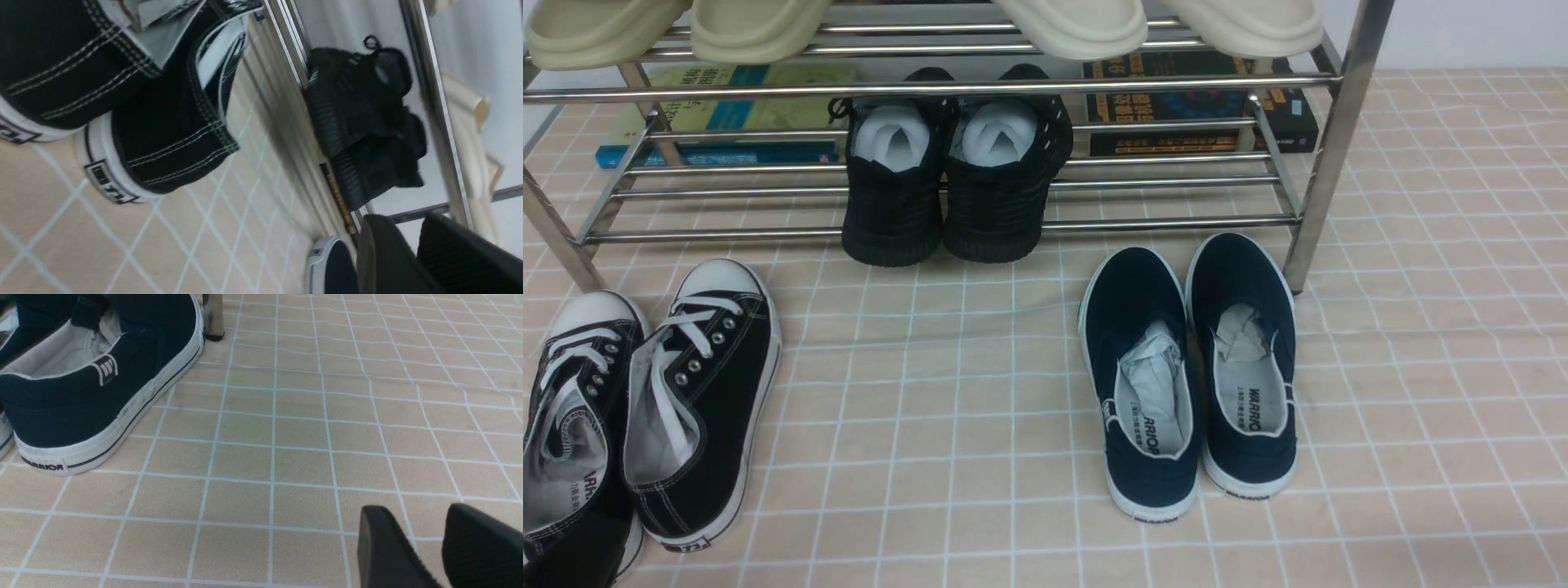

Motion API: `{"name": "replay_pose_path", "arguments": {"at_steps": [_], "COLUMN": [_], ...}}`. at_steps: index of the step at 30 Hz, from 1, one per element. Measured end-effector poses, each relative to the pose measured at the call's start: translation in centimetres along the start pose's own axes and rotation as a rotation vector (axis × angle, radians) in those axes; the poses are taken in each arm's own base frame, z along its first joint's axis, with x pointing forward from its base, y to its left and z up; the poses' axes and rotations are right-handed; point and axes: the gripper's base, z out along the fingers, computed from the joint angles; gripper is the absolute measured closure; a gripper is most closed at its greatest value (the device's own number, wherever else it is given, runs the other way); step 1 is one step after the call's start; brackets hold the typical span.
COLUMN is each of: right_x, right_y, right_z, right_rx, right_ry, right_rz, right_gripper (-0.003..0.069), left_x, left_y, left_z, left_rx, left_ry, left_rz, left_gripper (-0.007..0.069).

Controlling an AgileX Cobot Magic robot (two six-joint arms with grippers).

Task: Take the shoes off the shelf from the light coffee tablecloth by hand.
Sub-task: 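Grasp a shoe standing on the lower shelf of the shoe rack with the left gripper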

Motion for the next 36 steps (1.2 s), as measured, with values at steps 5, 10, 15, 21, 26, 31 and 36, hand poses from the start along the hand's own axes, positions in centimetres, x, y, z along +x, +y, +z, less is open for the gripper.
{"name": "replay_pose_path", "arguments": {"at_steps": [5, 10, 15, 21, 26, 31, 36], "right_x": [0.0, 0.0, 0.0, 0.0, 0.0, 0.0, 0.0], "right_y": [0.0, 0.0, 0.0, 0.0, 0.0, 0.0, 0.0], "right_z": [0.0, 0.0, 0.0, 0.0, 0.0, 0.0, 0.0], "right_rx": [0.0, 0.0, 0.0, 0.0, 0.0, 0.0, 0.0], "right_ry": [0.0, 0.0, 0.0, 0.0, 0.0, 0.0, 0.0], "right_rz": [0.0, 0.0, 0.0, 0.0, 0.0, 0.0, 0.0], "right_gripper": [0.0419, 0.0419, 0.0419, 0.0419, 0.0419, 0.0419, 0.0419], "left_x": [-0.9, -3.2, -4.4, -4.9, -5.6, -6.7, -7.5], "left_y": [-3.3, -9.0, -12.7, -13.1, -13.7, -15.5, -16.8], "left_z": [-1.1, -2.7, 0.2, 7.2, 13.2, 17.9, 22.3], "left_rx": [0.043, 0.087, -0.158, -0.417, -0.474, -0.457, -0.438], "left_ry": [0.032, 0.028, 0.286, 0.574, 0.667, 0.672, 0.665], "left_rz": [0.034, 0.212, 0.399, 0.47, 0.525, 0.556, 0.55], "left_gripper": [0.0512, 0.0613, 0.0623, 0.0614, 0.055, 0.0401, 0.0255]}}
